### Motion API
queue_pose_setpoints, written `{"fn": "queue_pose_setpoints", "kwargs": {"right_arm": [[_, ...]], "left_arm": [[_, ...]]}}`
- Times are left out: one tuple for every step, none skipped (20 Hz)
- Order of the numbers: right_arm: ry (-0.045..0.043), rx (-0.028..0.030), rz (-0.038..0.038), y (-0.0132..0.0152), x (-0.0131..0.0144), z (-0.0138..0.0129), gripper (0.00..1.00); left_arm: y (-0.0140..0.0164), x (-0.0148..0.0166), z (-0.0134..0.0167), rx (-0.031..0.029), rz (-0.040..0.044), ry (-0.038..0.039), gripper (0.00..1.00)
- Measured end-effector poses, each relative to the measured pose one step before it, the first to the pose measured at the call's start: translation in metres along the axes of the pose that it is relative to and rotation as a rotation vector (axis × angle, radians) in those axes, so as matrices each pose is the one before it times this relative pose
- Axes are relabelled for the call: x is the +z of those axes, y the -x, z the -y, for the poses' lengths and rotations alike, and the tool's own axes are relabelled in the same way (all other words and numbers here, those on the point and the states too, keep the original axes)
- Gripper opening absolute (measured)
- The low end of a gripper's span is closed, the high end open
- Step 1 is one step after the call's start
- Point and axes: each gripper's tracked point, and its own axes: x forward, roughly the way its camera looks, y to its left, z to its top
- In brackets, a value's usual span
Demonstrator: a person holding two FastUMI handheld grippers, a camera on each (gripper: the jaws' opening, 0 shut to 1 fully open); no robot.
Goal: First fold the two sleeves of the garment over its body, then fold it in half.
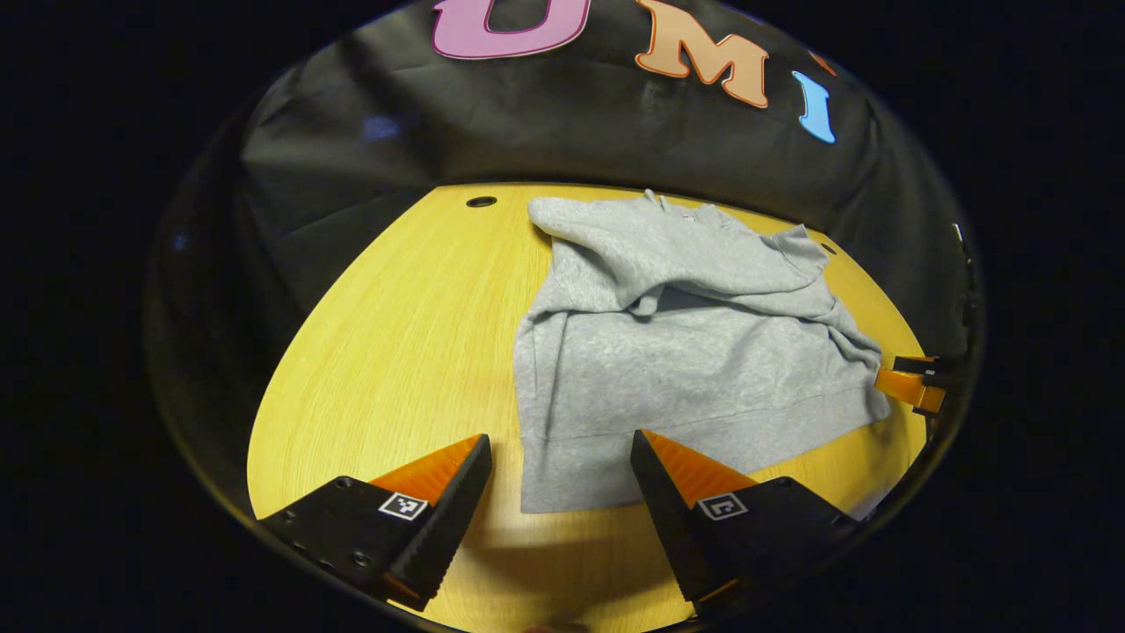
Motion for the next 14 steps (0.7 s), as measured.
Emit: {"fn": "queue_pose_setpoints", "kwargs": {"right_arm": [[0.00155,-0.00497,-0.01619,-0.00106,-0.00484,0.00093,0.98],[0.00126,-0.00133,-0.01526,0.00048,-0.00378,-0.00013,0.94],[0.00309,-0.00042,-0.01277,-0.00196,-0.0029,-0.00135,0.94],[0.00617,-0.00363,-0.01593,-0.00187,-0.00465,0.0006,0.98],[0.00597,0.0024,-0.01928,0.00051,-0.00454,-0.00082,0.94],[-0.00589,-0.00017,0.00657,-0.00031,0.0002,0.00058,0.94],[-0.00785,0.0014,-0.00735,-0.00127,-0.00138,-0.00023,0.95],[-0.01242,0.0096,-0.01014,0.00036,-0.00074,-0.00141,0.98],[-0.01865,0.01969,-0.01536,-0.00088,-0.00154,-0.00355,0.98],[-0.0219,0.00633,-0.02215,-0.00035,-0.00227,-0.00068,0.9],[-0.0001,0.00048,-0.00781,-0.00169,0.00195,0.00065,0.93],[0.01532,0.00643,-0.0218,0.00025,-0.00126,-0.00052,0.84],[0.01552,0.01505,-0.01187,-0.00009,0.00156,-0.00264,0.84],[0.0057,0.00951,-0.01302,0.00062,-0.00048,-0.00346,0.8]], "left_arm": [[-0.00184,-0.00511,0.00132,-0.00282,-0.01147,-0.00008,0.95],[-0.00075,-0.0042,0.00057,0.00047,-0.01407,0.00264,0.95],[-0.00152,-0.00139,0.00062,0.00448,-0.00221,-0.00086,0.96],[-0.0003,0.00068,-0.00004,0.00306,0.00428,-0.00305,0.96],[-0.00086,-0.00019,0.00016,0.00235,-0.0018,-0.00264,0.96],[-0.00022,-0.00044,-0.00119,0.00544,-0.00727,-0.00426,0.96],[-0.00032,-0.00022,-0.00038,0.00331,-0.00385,-0.00433,0.96],[0.00001,0.00098,-0.00036,0.00362,-0.00725,-0.0022,0.97],[-0.0013,-0.00073,0.00036,0.00369,-0.00775,0.00231,0.96],[-0.00011,0.00035,0.00026,0.00649,-0.00366,0.00831,0.96],[-0.00058,-0.00046,0.00085,0.00349,-0.00708,0.00638,0.95],[-0.00145,0.00017,0.00241,-0.00191,-0.00858,-0.00507,0.94],[0.0002,0.00035,0.00265,-0.00982,-0.00928,-0.00654,0.9],[-0.00052,0.00053,0.00271,-0.00834,-0.00945,-0.00996,0.87]]}}
